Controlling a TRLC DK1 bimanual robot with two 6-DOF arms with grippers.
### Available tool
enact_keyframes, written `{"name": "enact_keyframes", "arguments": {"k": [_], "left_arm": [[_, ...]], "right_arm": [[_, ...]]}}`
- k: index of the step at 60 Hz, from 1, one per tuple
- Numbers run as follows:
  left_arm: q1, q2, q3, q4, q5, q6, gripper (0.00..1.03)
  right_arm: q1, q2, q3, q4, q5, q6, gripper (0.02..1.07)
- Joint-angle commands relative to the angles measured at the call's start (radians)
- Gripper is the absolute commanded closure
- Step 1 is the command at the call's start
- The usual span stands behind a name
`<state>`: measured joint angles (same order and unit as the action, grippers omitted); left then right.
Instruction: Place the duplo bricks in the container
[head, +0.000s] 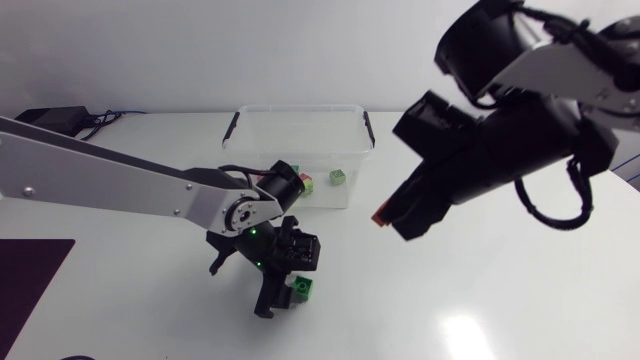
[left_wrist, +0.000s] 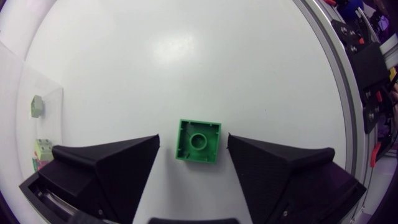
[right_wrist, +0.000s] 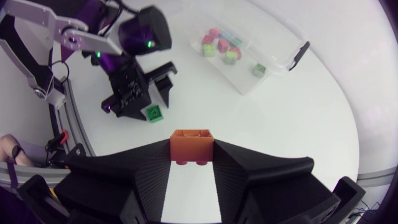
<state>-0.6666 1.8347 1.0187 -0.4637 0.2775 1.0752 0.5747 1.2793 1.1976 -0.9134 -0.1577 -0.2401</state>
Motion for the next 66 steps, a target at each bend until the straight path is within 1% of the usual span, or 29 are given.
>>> {"name": "enact_keyframes", "arguments": {"k": [1, 9, 17, 23, 30, 35, 38, 41, 42, 45, 50, 51, 52, 55, 60, 63, 66], "left_arm": [[-0.011, 0.032, 0.018, -0.027, -0.003, 0.037, 0.76], [-0.011, 0.020, 0.011, -0.044, -0.003, 0.037, 0.77], [-0.004, -0.052, -0.011, -0.070, -0.001, 0.034, 0.77], [0.010, -0.150, -0.045, -0.073, 0.000, 0.025, 0.77], [0.028, -0.272, -0.065, -0.095, 0.002, 0.008, 0.77], [0.056, -0.365, -0.069, -0.104, 0.002, -0.009, 0.77], [0.076, -0.404, -0.060, -0.113, 0.002, -0.015, 0.77], [0.102, -0.431, -0.039, -0.124, 0.003, -0.018, 0.77], [0.110, -0.439, -0.032, -0.125, 0.003, -0.018, 0.77], [0.140, -0.454, -0.006, -0.127, 0.006, -0.023, 0.77], [0.200, -0.459, 0.047, -0.119, 0.034, -0.044, 0.77], [0.211, -0.459, 0.055, -0.110, 0.034, -0.050, 0.77], [0.216, -0.457, 0.060, -0.104, 0.034, -0.057, 0.77], [0.260, -0.433, 0.096, -0.021, 0.048, -0.113, 0.77], [0.311, -0.376, 0.153, 0.079, 0.049, -0.207, 0.77], [0.323, -0.339, 0.185, 0.126, 0.049, -0.251, 0.77], [0.340, -0.298, 0.221, 0.195, 0.048, -0.327, 0.76]], "right_arm": [[-0.042, 0.008, 0.082, 0.001, -0.014, -0.016, 0.86], [-0.110, 0.071, 0.163, 0.050, -0.039, -0.001, 0.86], [-0.168, 0.146, 0.221, 0.154, -0.055, 0.042, 0.86], [-0.171, 0.209, 0.257, 0.231, -0.051, 0.070, 0.86], [-0.164, 0.308, 0.307, 0.292, -0.048, 0.090, 0.86], [-0.147, 0.385, 0.342, 0.352, -0.013, 0.090, 0.86], [-0.139, 0.439, 0.379, 0.358, -0.013, 0.091, 0.86], [-0.133, 0.497, 0.412, 0.381, 0.007, 0.093, 0.84], [-0.131, 0.517, 0.421, 0.389, 0.012, 0.094, 0.81], [-0.128, 0.585, 0.465, 0.389, 0.017, 0.094, 0.64], [-0.118, 0.664, 0.519, 0.386, 0.040, 0.096, 0.19], [-0.116, 0.672, 0.528, 0.384, 0.044, 0.096, 0.12], [-0.114, 0.675, 0.531, 0.384, 0.047, 0.096, 0.07], [-0.110, 0.666, 0.534, 0.384, 0.055, 0.101, 0.07], [-0.110, 0.612, 0.504, 0.384, 0.058, 0.105, 0.07], [-0.110, 0.569, 0.474, 0.387, 0.058, 0.105, 0.07], [-0.110, 0.523, 0.438, 0.390, 0.064, 0.104, 0.07]]}}
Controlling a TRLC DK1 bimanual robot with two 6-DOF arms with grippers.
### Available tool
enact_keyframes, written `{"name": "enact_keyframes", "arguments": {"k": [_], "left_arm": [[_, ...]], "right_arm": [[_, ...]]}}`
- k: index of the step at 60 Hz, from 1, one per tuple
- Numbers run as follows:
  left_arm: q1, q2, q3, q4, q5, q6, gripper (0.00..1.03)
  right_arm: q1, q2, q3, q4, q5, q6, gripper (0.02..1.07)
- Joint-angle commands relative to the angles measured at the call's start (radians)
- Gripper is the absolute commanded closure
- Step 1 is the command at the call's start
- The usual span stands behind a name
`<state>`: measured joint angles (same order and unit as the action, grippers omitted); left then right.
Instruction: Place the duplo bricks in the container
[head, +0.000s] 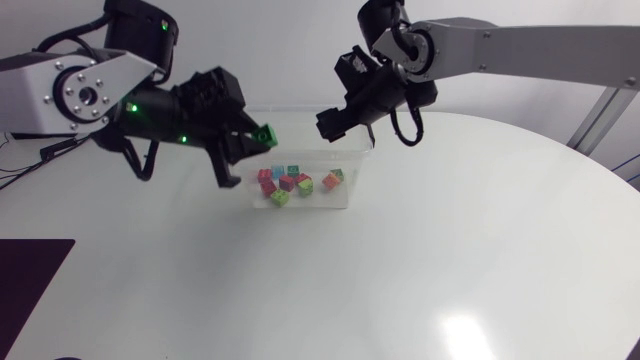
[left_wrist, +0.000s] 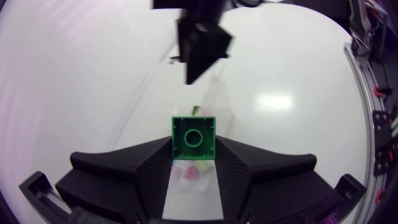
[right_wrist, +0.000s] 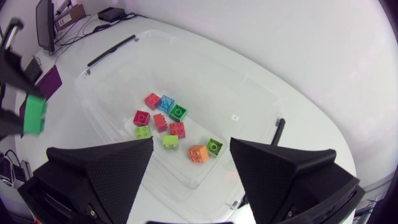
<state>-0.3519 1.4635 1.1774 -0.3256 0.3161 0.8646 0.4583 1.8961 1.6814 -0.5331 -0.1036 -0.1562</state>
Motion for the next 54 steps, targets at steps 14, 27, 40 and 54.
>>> {"name": "enact_keyframes", "arguments": {"k": [14, 27, 40, 54], "left_arm": [[0.028, 0.294, 0.240, 0.201, -0.107, -0.288, 0.65], [-0.007, 0.428, 0.337, 0.183, -0.242, -0.343, 0.03], [0.034, 0.325, 0.297, 0.183, -0.357, -0.401, 0.03], [0.143, 0.132, 0.137, 0.200, -0.419, -0.446, 0.03]], "right_arm": [[0.006, -0.322, -0.238, 0.021, 0.045, 0.020, 0.07], [0.000, -0.462, -0.361, 0.024, 0.077, 0.017, 0.07], [-0.044, -0.592, -0.453, 0.068, 0.185, -0.013, 0.07], [-0.148, -0.758, -0.581, 0.124, 0.239, -0.005, 0.07]]}}
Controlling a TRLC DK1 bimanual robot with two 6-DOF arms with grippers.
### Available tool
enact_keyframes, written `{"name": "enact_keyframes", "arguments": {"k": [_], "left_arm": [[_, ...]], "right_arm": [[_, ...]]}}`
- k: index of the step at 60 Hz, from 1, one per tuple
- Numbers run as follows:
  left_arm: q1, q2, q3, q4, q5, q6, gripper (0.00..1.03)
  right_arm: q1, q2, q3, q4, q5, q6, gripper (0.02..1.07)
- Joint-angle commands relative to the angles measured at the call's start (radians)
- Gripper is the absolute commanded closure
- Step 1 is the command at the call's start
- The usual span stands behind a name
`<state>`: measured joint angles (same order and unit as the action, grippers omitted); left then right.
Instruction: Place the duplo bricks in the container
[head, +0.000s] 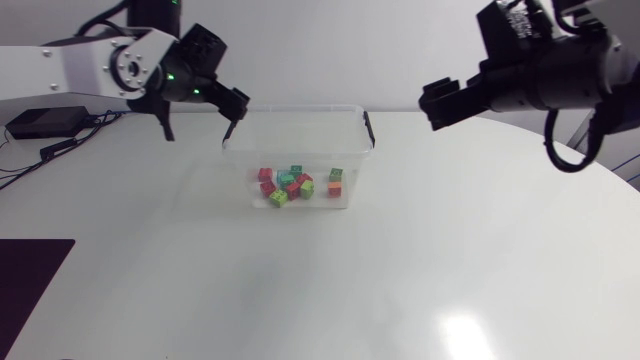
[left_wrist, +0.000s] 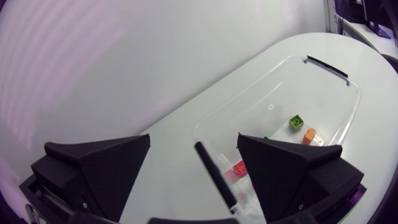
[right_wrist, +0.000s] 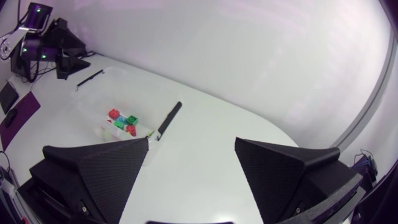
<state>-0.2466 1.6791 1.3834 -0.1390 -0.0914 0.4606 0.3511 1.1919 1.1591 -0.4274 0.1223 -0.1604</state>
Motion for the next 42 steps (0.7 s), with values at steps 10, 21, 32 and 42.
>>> {"name": "enact_keyframes", "arguments": {"k": [10, 21, 32, 42], "left_arm": [[0.129, -0.233, -0.204, 0.027, -0.010, -0.048, 0.03], [0.210, -0.410, -0.382, 0.102, -0.010, -0.056, 0.03], [0.277, -0.572, -0.538, 0.174, -0.010, -0.071, 0.03], [0.333, -0.719, -0.672, 0.245, -0.010, -0.091, 0.03]], "right_arm": [[-0.143, -0.178, -0.173, 0.059, 0.013, -0.025, 0.07], [-0.228, -0.305, -0.280, 0.082, 0.014, -0.039, 0.07], [-0.284, -0.410, -0.372, 0.081, 0.010, -0.056, 0.07], [-0.304, -0.512, -0.469, 0.101, 0.010, -0.070, 0.07]]}}
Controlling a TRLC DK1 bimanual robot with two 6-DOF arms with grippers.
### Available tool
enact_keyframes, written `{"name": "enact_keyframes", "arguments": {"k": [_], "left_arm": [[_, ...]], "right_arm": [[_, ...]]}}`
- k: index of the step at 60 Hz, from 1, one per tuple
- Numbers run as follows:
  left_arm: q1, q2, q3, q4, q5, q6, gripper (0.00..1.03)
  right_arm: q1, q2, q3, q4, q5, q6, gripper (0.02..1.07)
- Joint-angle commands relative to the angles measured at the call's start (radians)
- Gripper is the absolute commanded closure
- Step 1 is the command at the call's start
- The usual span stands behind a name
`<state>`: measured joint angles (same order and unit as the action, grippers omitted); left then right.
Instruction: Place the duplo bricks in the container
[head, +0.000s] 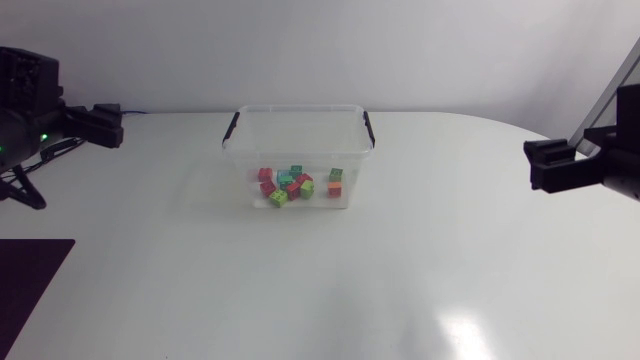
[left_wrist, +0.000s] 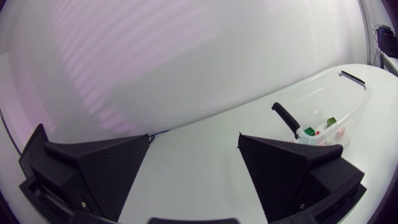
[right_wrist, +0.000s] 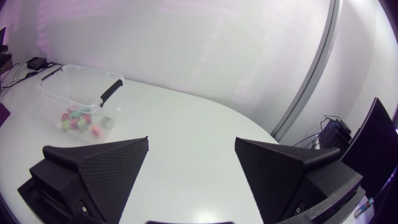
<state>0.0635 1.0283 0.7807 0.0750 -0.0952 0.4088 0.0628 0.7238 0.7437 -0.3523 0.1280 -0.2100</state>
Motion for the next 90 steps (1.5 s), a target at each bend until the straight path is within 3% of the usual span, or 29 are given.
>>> {"name": "enact_keyframes", "arguments": {"k": [1, 18, 47, 55, 90], "left_arm": [[0.022, -0.077, -0.078, 0.037, -0.006, -0.042, 0.03], [0.019, -0.290, -0.299, 0.183, -0.006, -0.045, 0.03], [0.013, -0.499, -0.503, 0.255, -0.006, -0.080, 0.03], [0.008, -0.533, -0.527, 0.253, -0.006, -0.089, 0.03], [-0.034, -0.826, -0.677, 0.059, 0.054, -0.278, 0.03]], "right_arm": [[-0.017, -0.050, -0.060, 0.026, 0.004, -0.019, 0.07], [-0.035, -0.192, -0.175, 0.033, 0.004, -0.020, 0.07], [-0.049, -0.455, -0.368, 0.084, -0.007, -0.017, 0.06], [-0.052, -0.512, -0.386, 0.091, -0.007, 0.013, 0.07], [-0.058, -0.637, -0.597, 0.245, -0.079, 0.129, 0.07]]}}
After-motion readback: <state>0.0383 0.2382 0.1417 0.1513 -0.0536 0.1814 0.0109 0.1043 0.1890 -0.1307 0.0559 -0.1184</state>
